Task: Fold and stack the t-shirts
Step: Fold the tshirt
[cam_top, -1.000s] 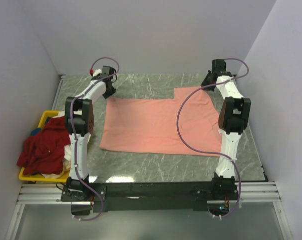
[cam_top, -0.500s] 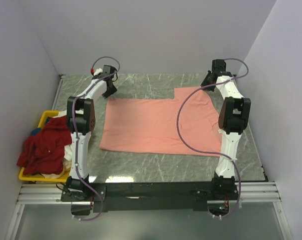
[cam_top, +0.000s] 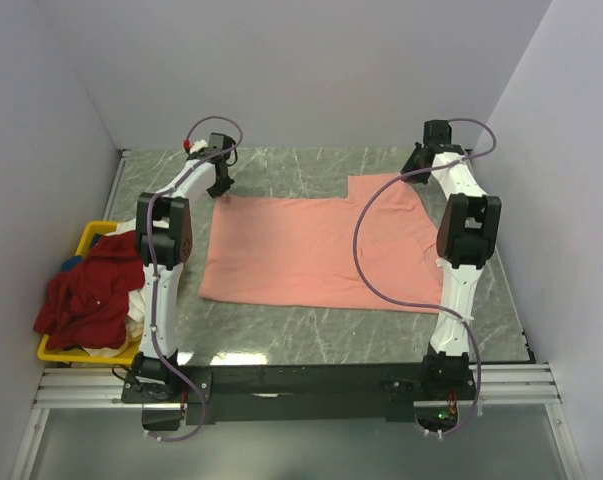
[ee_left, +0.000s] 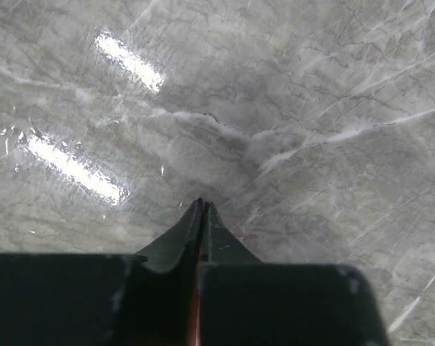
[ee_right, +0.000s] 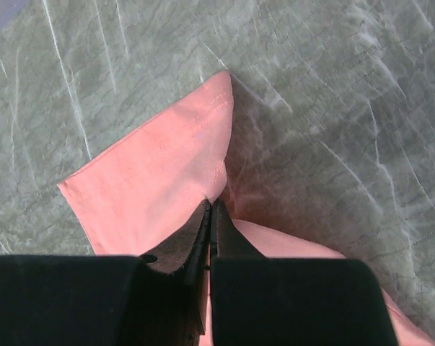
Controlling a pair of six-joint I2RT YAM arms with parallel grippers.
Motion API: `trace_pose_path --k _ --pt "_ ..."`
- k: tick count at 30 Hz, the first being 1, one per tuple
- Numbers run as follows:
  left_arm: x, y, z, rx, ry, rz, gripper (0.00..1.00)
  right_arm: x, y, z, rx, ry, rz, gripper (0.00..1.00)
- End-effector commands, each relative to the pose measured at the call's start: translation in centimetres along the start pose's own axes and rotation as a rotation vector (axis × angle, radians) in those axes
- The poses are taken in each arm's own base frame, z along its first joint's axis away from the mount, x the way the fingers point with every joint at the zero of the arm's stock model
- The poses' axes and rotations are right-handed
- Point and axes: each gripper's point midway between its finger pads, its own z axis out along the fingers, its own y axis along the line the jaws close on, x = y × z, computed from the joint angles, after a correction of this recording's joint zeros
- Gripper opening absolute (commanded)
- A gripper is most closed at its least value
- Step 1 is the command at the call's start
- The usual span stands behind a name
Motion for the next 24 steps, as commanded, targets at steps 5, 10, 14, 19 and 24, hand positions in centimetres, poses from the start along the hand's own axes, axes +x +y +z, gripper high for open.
trace_pose_path --k 5,10,14,19,24 --pt "-0.9 0.1 -1.2 -0.005 -0.025 0.016 0.0 -3.1 0.9 -2.7 -0.05 -0.084 0.004 0.0" --pt "-3.4 -0.3 -2.9 0.015 -0.079 0.004 0.0 -4.0 0.9 -4.0 -0.067 -0.112 0.022 0.0" --pt "-5.3 -0.5 -4.0 0.04 -0.118 -0.004 0.0 -5.1 1.2 -5.0 -0.092 -0.141 0.031 0.0" --pt "-7.1 -0.9 -4.8 0.069 -0.153 -0.009 0.0 -5.7 1.4 -5.7 -0.101 -0.155 0.031 0.0" --pt "-8.3 -1.0 -5.2 0.094 -0.171 -0.012 0.0 -5.8 1.3 -6.1 -0.108 -0.159 0.035 0.0"
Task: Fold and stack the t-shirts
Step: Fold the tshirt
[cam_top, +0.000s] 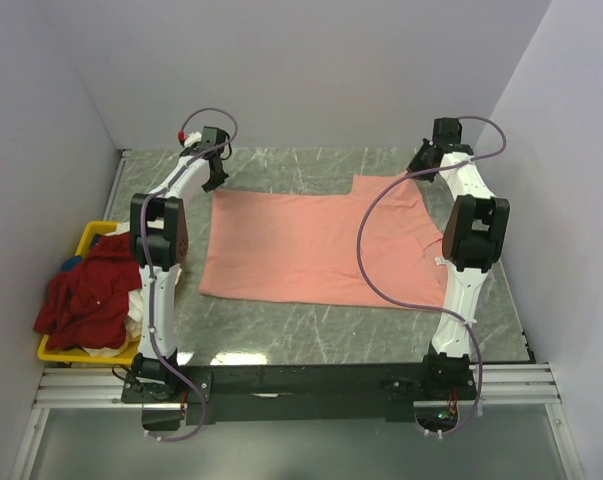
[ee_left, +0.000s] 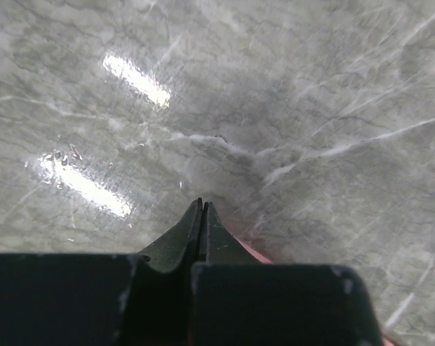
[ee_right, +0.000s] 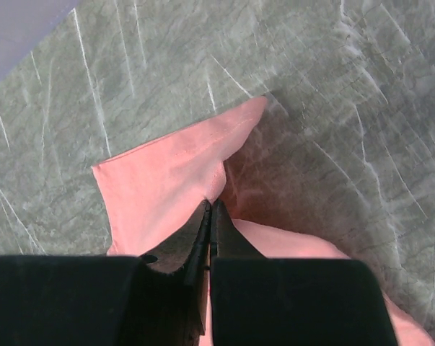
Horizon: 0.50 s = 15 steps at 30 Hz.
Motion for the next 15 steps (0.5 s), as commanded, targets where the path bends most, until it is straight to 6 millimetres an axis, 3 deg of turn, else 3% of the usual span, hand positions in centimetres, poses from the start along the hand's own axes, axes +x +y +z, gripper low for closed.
trace_pose_path --k 1,9,15 --pt "-6.3 -1.7 -4.1 0.095 -0.131 -0.047 0.0 -4.5 1.8 -4.3 -0.061 -0.133 0.003 0.0" --pt "-7.2 -1.7 -4.7 0.116 -0.145 -0.037 0.0 -4.1 1.9 -5.1 -0.073 -0.132 0.005 0.0" --pt "-8.0 -2.0 -5.4 0.157 -0.153 -0.027 0.0 -4.2 2.1 -6.8 -0.078 -0.148 0.001 0.0"
